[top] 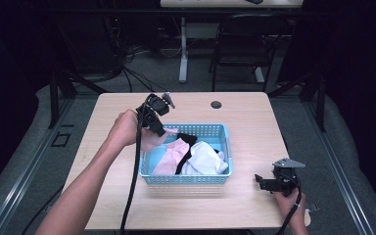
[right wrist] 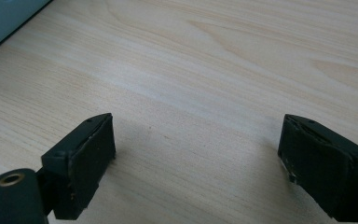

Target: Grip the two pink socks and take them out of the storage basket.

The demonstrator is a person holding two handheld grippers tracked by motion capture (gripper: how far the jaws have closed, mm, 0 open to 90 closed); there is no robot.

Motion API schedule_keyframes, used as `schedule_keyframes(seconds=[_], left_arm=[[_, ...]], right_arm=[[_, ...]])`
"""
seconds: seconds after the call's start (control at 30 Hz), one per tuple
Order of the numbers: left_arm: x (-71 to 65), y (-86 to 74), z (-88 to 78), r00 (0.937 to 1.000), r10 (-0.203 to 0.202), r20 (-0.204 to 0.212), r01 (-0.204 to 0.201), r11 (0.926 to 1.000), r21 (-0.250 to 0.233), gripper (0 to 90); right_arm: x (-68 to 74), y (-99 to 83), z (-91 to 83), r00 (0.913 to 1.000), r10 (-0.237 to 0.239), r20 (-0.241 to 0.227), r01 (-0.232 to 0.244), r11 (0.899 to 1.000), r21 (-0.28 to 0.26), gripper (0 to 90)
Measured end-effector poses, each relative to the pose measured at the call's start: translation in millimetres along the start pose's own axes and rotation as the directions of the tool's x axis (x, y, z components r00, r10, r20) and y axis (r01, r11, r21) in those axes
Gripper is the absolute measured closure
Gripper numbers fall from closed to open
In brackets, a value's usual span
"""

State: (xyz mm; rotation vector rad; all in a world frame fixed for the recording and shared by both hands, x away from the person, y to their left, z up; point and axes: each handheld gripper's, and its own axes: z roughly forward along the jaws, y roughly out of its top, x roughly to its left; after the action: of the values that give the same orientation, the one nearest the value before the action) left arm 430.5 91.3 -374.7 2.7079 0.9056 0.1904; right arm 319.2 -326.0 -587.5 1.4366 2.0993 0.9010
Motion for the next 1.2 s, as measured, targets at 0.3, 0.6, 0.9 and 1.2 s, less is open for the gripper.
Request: schedule_keyframes(seconds=[0.3,0.6,0.9,1.2], left_arm=[[9.4,-7.4,-20.3,0.9996,-0.017,-0.02,0.017,0.9997,-0.017,84.3],[23.4,-22.7,-33.5,0.9975,-0.059,-0.039,0.058,0.9979,-0.029,84.2],[41.7,-42.3,-40.1,0.9925,-0.116,-0.039,0.114,0.9923,-0.047,84.1],[68.4,-69.7,-37.7,0.9796,-0.196,-0.046,0.195,0.9806,-0.022,83.8]], right_arm=[[-0.2,0.0,-0.2,1.0,-0.003,0.0,0.003,1.0,0.003,10.3],[-0.2,0.0,-0.1,1.0,-0.003,0.003,0.003,1.0,0.002,10.3],[0.0,0.0,0.0,1.0,0.0,0.0,0.0,1.0,0.0,10.3],[0.0,0.0,0.0,1.0,0.0,0.0,0.0,1.0,0.0,10.3]])
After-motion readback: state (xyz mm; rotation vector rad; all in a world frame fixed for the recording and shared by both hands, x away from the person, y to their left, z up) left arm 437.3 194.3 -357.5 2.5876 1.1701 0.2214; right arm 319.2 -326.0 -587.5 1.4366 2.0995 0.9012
